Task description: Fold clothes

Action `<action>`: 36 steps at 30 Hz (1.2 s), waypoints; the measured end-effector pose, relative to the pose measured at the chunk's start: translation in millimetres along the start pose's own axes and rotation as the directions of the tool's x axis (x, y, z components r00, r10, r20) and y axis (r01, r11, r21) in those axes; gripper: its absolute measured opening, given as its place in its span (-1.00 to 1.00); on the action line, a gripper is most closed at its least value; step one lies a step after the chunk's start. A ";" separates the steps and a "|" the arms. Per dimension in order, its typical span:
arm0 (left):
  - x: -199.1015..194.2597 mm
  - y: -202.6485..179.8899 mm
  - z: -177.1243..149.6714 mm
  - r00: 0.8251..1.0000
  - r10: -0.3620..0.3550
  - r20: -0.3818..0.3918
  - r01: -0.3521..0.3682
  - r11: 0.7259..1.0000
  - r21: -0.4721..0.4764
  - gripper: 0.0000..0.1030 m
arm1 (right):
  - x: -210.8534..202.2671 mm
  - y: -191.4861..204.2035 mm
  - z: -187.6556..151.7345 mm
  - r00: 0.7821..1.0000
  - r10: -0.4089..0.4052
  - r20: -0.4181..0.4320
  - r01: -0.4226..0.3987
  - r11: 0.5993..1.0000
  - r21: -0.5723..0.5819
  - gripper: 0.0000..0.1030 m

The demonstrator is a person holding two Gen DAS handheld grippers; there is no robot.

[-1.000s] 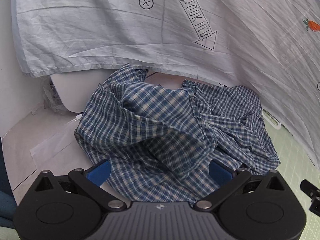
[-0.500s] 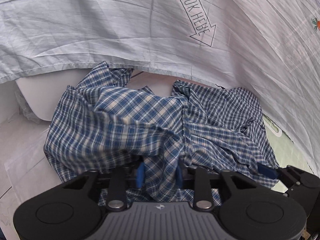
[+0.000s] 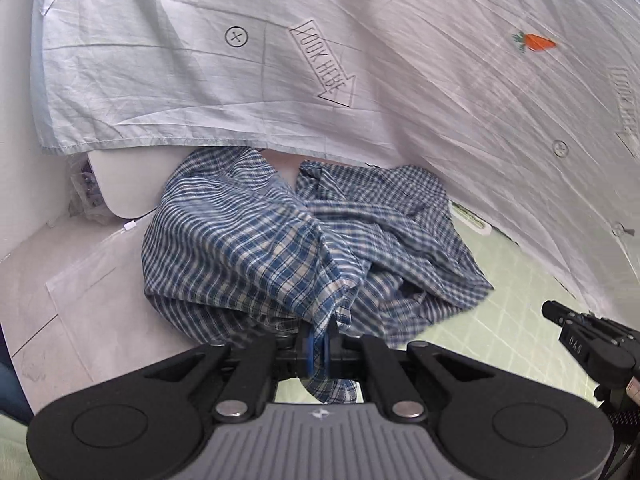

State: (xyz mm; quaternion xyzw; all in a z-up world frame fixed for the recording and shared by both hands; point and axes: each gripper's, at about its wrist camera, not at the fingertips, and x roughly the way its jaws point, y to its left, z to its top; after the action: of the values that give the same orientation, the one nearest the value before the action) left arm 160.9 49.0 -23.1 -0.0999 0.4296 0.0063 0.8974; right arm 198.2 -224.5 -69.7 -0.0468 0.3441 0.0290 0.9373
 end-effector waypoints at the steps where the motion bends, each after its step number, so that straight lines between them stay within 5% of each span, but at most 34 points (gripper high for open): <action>1: -8.0 -7.2 -11.3 1.000 -0.008 -0.004 0.008 1.000 0.011 -0.93 | -10.3 -13.0 -5.4 1.000 -0.008 -0.007 0.009 0.999 0.045 -1.00; 9: -49.9 -89.9 -106.2 0.992 -0.096 -0.088 0.104 0.990 0.093 -0.94 | -82.8 -86.8 -89.7 0.995 -0.020 -0.094 0.041 0.974 0.224 -1.00; 16: -53.3 -147.7 -170.6 0.959 -0.155 -0.239 0.197 0.967 0.160 -0.91 | -123.5 -124.8 -158.4 0.978 -0.031 -0.205 0.089 0.957 0.277 -0.99; 18: -53.3 -151.0 -174.6 0.950 -0.165 -0.266 0.212 0.964 0.162 -0.76 | -129.6 -132.7 -162.5 0.977 -0.039 -0.208 0.098 0.954 0.282 -0.99; 23: -73.9 -136.5 -151.1 0.967 -0.188 -0.172 0.212 0.968 0.135 -0.21 | -131.6 -143.3 -152.0 0.982 -0.055 -0.182 0.111 0.943 0.315 -0.83; 26: -81.9 -116.5 -125.2 0.986 -0.143 -0.089 0.152 0.983 0.102 0.10 | -125.0 -137.5 -136.2 0.986 -0.052 -0.158 0.104 0.935 0.338 -0.52; 31: -70.7 -67.7 -86.7 0.999 0.003 -0.033 -0.002 0.999 0.044 0.24 | -105.4 -103.6 -109.2 0.994 -0.024 -0.110 0.062 0.931 0.359 -0.24; 36: -38.8 -8.2 -49.0 0.995 0.089 -0.049 -0.092 0.995 -0.047 0.30 | -70.4 -57.2 -80.0 0.996 0.039 -0.079 -0.006 0.921 0.390 -0.23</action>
State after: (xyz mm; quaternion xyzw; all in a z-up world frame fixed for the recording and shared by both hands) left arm 99.5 34.8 -21.7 -0.1026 0.4541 0.0553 0.8833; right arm 98.2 -291.5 -80.9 0.1431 0.3833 -0.0312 0.9120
